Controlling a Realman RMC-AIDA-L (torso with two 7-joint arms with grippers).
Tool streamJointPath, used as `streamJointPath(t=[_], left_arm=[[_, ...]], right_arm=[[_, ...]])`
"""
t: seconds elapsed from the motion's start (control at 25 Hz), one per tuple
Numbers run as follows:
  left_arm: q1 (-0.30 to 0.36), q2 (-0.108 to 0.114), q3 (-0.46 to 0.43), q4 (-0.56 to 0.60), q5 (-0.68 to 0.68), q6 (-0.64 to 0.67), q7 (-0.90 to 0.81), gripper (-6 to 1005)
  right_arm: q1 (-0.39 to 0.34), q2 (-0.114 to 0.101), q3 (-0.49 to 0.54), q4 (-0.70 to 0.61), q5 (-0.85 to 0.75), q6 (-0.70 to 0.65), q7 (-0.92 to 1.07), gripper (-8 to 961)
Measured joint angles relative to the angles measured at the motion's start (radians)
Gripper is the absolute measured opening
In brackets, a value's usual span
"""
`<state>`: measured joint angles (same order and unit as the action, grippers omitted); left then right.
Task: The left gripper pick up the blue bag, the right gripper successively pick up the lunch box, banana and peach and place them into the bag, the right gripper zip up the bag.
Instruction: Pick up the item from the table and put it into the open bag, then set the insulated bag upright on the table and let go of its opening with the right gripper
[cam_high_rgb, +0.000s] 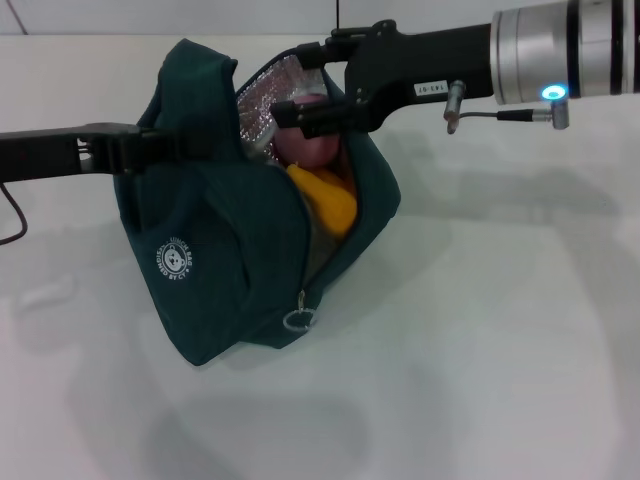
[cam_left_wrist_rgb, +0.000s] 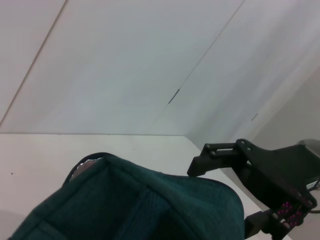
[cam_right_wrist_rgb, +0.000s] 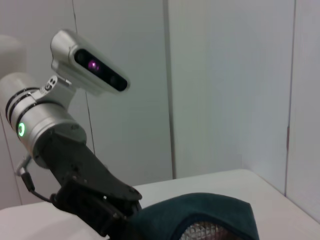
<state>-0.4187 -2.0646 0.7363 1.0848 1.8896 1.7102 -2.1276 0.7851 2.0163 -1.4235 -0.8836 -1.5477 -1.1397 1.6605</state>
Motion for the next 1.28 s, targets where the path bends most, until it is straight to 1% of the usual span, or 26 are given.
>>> streamJointPath(t=[0.04,0.16,0.32,0.4,0.56,0.68,1.0,1.28], left_arm=[[0.000,0.000,0.000,-0.002,0.000,0.000,0.000,36],[0.003,0.001,0.000,-0.003,0.000,0.000,0.000,36],[0.005,0.001,0.000,-0.003,0.000,0.000,0.002,36],[0.005,0.002,0.000,-0.003,0.000,0.000,0.007,36],[0.005,0.001,0.000,-0.003,0.000,0.000,0.010,36],[0.007,0.001,0.000,-0.004,0.000,0.001,0.011,36],[0.003,0.000,0.000,-0.014,0.000,0.001,0.014,36],[0.000,0.000,0.000,-0.014,0.000,0.001,0.014,36]], right_arm=[[-0.002,-0.001,0.002,-0.007,0.000,0.000,0.009,610],[-0.003,-0.008,0.014,-0.020,-0.001,-0.002,0.041,790],[0.001,-0.014,0.065,-0.027,-0.038,-0.002,0.114,787],[0.011,-0.016,0.089,-0.036,-0.096,-0.002,0.176,786],[0.037,-0.015,0.125,-0.074,-0.277,0.000,0.338,785],[0.050,-0.009,0.126,-0.086,-0.344,-0.006,0.409,784],[0.062,-0.005,0.115,-0.081,-0.380,-0.023,0.470,782],[0.086,0.002,0.090,-0.075,-0.503,-0.013,0.556,781]])
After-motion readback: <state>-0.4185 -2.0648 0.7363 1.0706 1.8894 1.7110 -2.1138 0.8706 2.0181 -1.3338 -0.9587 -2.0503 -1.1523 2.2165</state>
